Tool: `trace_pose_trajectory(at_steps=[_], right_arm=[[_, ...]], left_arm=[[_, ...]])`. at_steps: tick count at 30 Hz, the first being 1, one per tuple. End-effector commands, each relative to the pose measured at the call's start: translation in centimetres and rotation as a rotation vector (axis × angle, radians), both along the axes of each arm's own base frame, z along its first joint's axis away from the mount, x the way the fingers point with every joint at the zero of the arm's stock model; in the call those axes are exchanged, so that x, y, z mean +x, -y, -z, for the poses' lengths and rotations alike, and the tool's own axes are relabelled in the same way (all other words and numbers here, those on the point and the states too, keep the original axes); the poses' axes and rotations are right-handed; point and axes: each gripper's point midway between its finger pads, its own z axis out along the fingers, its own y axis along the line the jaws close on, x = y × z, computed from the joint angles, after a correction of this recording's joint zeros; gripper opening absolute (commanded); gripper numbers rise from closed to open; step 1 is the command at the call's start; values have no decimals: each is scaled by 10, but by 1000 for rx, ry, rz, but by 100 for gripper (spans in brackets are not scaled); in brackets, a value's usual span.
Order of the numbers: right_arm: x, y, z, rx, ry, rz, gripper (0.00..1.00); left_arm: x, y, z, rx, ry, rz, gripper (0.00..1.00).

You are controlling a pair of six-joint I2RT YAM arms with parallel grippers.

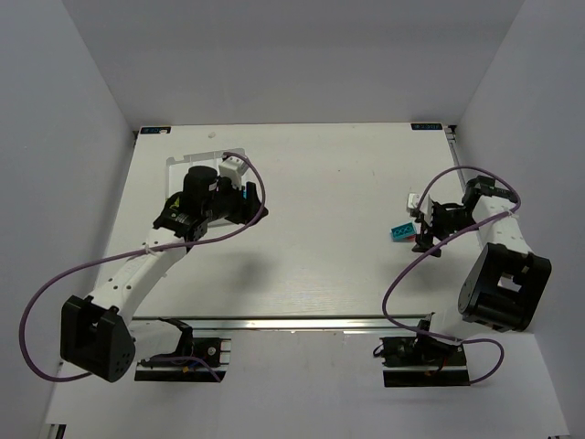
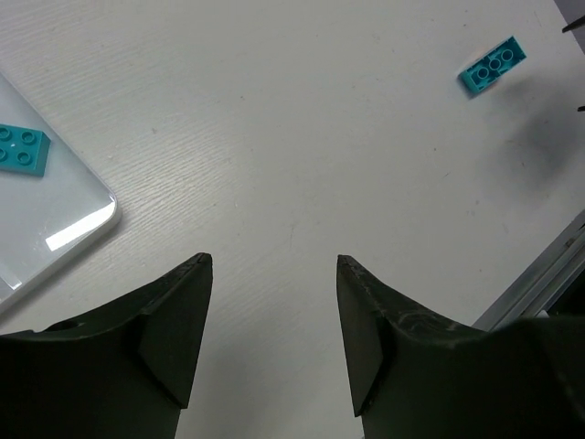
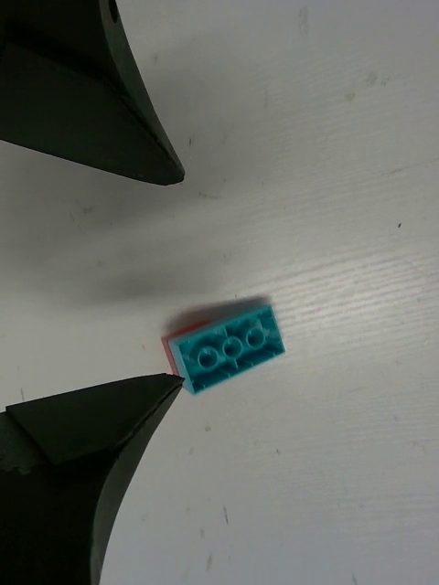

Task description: Sort the legos into containers by color

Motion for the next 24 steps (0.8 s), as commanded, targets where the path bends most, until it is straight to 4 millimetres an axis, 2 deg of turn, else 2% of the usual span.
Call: trace_pose_trajectory(at_steps=[1, 4, 7, 8, 9, 13, 16, 24], right_arm=[[12, 3, 5, -60, 179, -148, 89], [16, 4, 18, -88, 230, -214, 89], [34, 7, 16, -61, 215, -179, 89], [44, 10, 9, -66, 224, -175, 89], [47, 13, 15, -62, 198, -170, 89], [64, 20, 16, -69, 207, -132, 89], [69, 22, 24, -81, 215, -118, 89], [69, 25, 49, -54, 93, -119, 88]], left_arm=[[-5, 5, -14, -16, 49, 40, 67], [-4, 3, -14, -4, 52, 30, 67], [-3, -1, -16, 3, 66, 12, 67], [-3, -2, -18, 4, 72, 8, 67], [-3, -2, -18, 5, 72, 7, 67], [-4, -2, -19, 4, 73, 7, 67], [-4, -2, -20, 1, 79, 10, 67], [-3, -2, -17, 6, 74, 8, 67]])
